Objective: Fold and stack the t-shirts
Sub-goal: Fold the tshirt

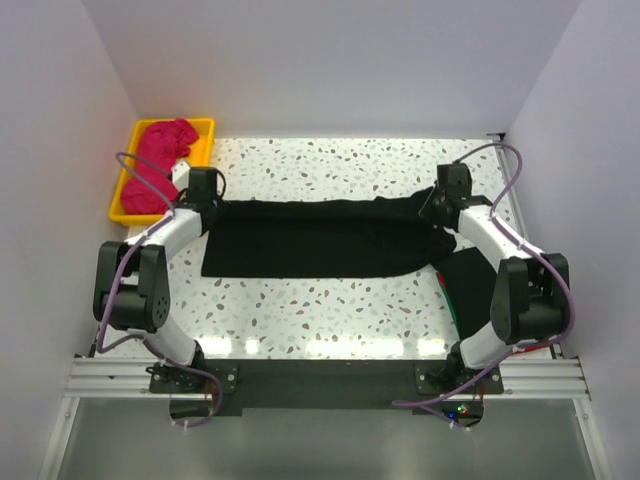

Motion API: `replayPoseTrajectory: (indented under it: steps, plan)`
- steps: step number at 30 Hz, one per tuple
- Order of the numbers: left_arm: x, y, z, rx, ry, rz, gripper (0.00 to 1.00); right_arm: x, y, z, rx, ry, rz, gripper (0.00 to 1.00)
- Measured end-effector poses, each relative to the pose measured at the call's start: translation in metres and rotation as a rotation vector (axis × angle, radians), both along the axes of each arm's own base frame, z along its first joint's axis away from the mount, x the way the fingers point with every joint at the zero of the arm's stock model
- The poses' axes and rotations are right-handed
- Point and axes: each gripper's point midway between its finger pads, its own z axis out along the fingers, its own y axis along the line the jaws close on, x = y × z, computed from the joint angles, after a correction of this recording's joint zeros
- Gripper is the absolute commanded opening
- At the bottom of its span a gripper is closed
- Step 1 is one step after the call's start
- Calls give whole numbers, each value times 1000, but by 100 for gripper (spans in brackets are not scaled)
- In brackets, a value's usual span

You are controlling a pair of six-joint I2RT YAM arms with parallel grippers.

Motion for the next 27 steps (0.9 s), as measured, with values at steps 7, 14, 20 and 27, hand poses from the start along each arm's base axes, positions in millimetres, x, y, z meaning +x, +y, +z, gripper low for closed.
replayPoseTrajectory:
  steps: [7,14,20,27]
  plan:
    - [-34,-1,-9,-75,-37,31,42,-16,-3,-11,20,35,-16,46]
    - [-25,-11,30,-133,-146,5,41,-23,13,23,76,-55,37,50]
    - [7,-20,31,-169,-125,-1,25,-11,69,35,84,-68,180,50]
    - [0,-24,-9,-197,-9,19,22,17,142,27,62,-51,340,50]
